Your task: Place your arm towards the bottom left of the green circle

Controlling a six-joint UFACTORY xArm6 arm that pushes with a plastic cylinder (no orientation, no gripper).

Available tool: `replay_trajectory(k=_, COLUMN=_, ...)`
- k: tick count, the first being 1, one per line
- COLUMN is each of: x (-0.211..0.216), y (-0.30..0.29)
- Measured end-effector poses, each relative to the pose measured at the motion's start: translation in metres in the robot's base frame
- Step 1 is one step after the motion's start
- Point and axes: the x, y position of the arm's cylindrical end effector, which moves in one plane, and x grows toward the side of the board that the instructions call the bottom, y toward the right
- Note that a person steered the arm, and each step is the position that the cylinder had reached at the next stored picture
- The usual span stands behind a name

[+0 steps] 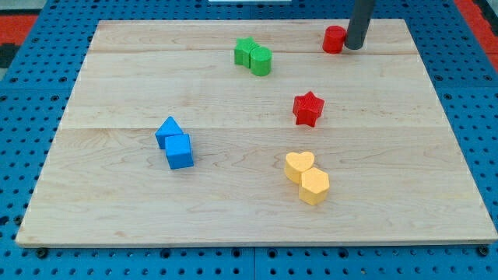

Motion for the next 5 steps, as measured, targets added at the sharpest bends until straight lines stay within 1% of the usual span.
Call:
replay_trajectory(k=1, x=0.055, y=-0.016)
replay_trajectory(k=2, x=0.044, y=-0.105)
replay_trajectory(k=3, x=0.051, y=-0.130)
replay_trajectory(k=4, x=0.067, y=-0.159)
replay_trajectory(k=5, x=0.046, y=-0.203)
